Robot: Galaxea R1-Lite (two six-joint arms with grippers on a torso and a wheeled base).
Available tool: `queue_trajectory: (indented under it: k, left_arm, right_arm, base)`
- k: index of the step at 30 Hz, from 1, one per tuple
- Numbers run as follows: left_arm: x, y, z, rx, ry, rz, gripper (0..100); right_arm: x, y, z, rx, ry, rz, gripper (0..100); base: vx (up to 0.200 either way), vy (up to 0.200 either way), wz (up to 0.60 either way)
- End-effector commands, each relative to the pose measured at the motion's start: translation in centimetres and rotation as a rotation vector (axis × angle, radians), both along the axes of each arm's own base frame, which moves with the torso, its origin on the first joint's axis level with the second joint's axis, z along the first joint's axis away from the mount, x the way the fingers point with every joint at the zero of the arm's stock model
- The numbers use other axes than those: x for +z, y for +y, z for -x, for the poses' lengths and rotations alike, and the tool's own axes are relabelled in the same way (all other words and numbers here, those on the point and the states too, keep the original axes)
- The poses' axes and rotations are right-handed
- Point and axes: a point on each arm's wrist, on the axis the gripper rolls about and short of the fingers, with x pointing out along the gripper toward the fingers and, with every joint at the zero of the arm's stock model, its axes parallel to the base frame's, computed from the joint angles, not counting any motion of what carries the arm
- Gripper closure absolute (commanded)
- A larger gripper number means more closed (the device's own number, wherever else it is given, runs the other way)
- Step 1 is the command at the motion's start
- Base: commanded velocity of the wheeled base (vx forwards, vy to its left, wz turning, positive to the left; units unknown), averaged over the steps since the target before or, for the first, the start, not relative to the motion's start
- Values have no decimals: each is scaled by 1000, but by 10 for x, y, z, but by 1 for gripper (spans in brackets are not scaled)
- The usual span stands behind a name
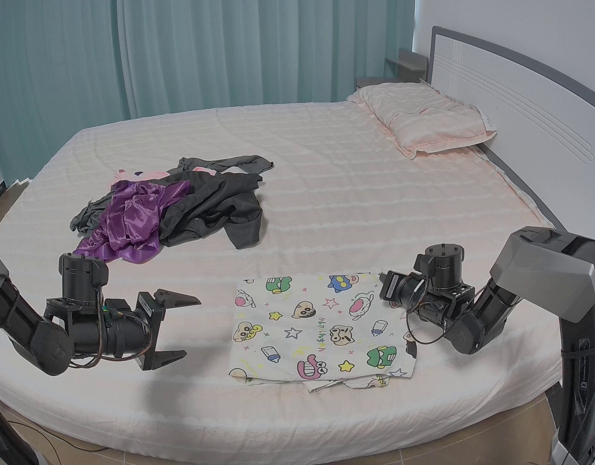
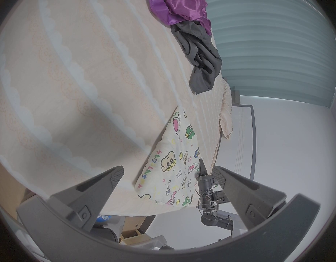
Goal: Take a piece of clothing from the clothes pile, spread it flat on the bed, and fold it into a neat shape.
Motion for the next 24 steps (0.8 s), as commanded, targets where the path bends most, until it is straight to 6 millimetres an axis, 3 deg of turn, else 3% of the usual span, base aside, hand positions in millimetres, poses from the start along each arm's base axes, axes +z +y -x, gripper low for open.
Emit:
queue_trajectory:
  k: [1,12,13,16,19,24]
  left_arm:
    - [-1,0,0,0,3,0,0]
    - [-4,-1,-1,-2,13,-3,0]
    - [-4,-1,-1,-2,15,-3,0]
    - [-4,-2,-1,-7,13,-4,0]
    - [-4,-3,-1,-9,13,-7,0]
    - [-4,-3,-1,-7,12,-7,0]
  right_arm:
    - [2,-7,-4,-24,-20,-8,100]
    - [-2,-12,-3,-36,-5,-4,100]
    - [-1,-12,-3,-36,-6,-7,0]
    - [4,-12,-1,-44,-12,-34,0]
    - [22,-18,3,-63,-35,-68,0]
    - [39,-40,33,-95,-8,-64,0]
  base:
    - [0,0,0]
    - [0,0,0]
    - [0,0,0]
    - [0,0,0]
    - [0,0,0]
    - [0,0,0]
